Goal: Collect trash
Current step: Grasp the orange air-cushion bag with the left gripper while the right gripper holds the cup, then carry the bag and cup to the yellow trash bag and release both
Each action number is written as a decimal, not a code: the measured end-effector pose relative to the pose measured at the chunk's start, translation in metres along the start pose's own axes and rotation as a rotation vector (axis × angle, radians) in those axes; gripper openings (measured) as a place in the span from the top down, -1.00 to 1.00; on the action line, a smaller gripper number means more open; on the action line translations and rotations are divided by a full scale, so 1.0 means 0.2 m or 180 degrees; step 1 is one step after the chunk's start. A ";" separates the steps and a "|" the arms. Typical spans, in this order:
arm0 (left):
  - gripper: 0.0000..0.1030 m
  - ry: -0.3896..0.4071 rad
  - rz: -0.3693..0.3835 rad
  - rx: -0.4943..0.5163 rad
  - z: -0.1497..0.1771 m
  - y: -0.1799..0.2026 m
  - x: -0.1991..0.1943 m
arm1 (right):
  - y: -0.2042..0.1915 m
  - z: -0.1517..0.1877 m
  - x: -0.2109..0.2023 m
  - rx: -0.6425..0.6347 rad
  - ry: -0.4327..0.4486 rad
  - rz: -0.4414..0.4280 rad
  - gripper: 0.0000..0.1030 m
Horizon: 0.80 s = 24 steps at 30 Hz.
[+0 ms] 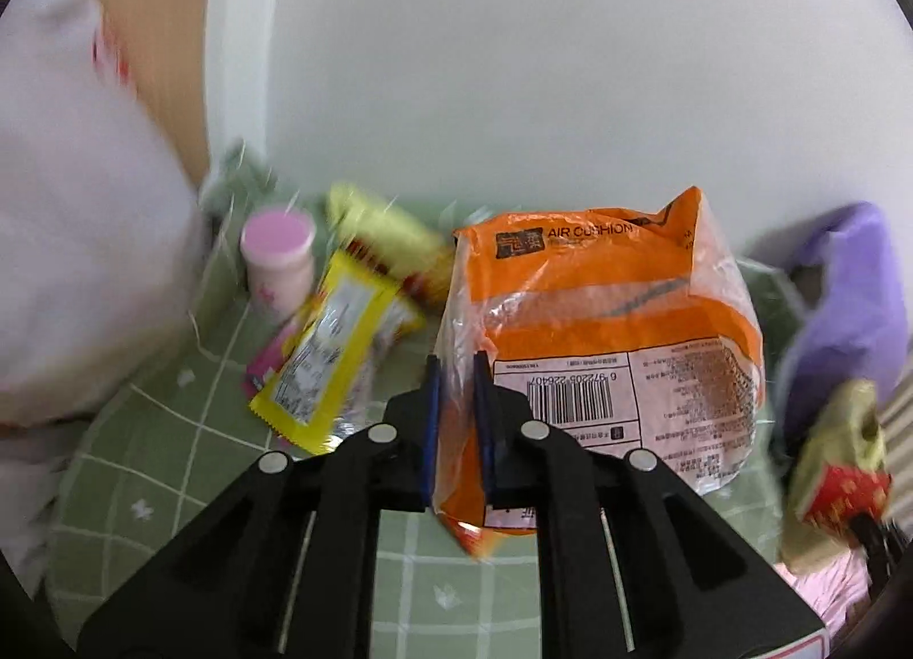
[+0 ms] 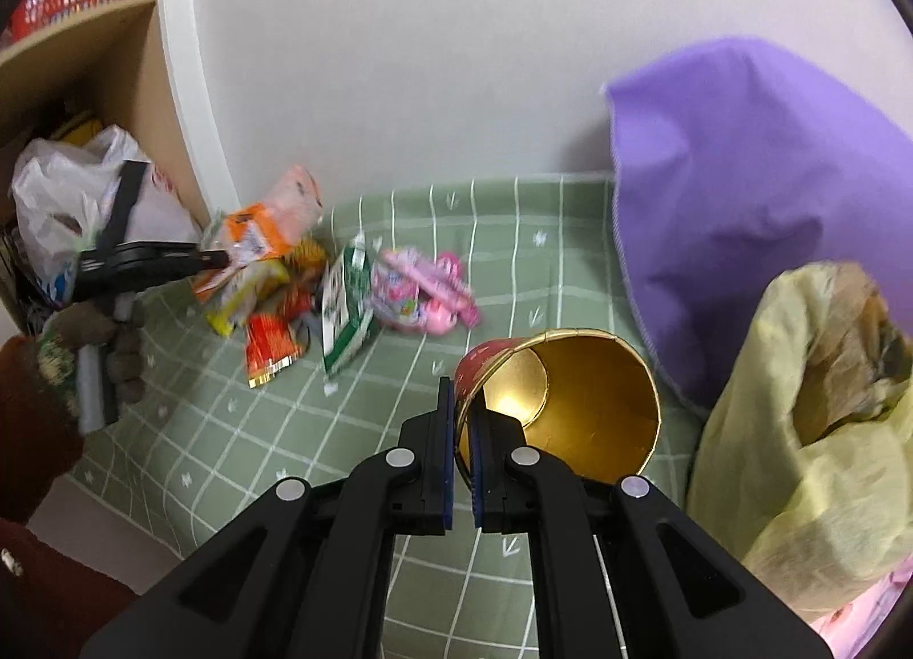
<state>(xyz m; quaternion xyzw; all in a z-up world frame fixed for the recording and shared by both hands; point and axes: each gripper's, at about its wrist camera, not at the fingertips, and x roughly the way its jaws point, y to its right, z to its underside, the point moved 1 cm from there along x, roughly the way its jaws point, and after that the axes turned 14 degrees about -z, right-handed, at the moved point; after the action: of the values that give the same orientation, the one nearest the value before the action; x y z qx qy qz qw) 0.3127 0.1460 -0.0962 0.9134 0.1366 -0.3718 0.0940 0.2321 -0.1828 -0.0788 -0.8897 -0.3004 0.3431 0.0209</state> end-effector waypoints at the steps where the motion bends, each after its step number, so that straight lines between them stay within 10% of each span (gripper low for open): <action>1: 0.80 0.0163 0.0031 0.0162 -0.01 0.07 -0.12 | 0.00 -0.03 -0.05 0.0008 0.0084 0.0032 0.88; 7: 0.79 0.0757 0.0569 0.0850 -0.09 0.59 -0.51 | 0.07 -0.12 -0.35 0.0038 0.0458 0.0351 0.88; 16: 0.79 0.0704 0.1568 0.1887 -0.06 1.42 -0.72 | 0.34 -0.08 -1.00 0.0253 0.0922 0.1353 0.88; 24: 0.78 0.0689 0.1625 0.2671 0.15 2.12 -0.67 | 0.47 -0.10 -1.30 0.0339 0.1256 0.1547 0.88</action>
<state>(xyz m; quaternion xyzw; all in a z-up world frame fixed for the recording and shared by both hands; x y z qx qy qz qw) 0.3368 -0.2867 0.0057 0.9101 -0.2435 -0.2630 -0.2080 0.1412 -0.3984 0.0693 -0.9825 -0.0508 0.1741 0.0427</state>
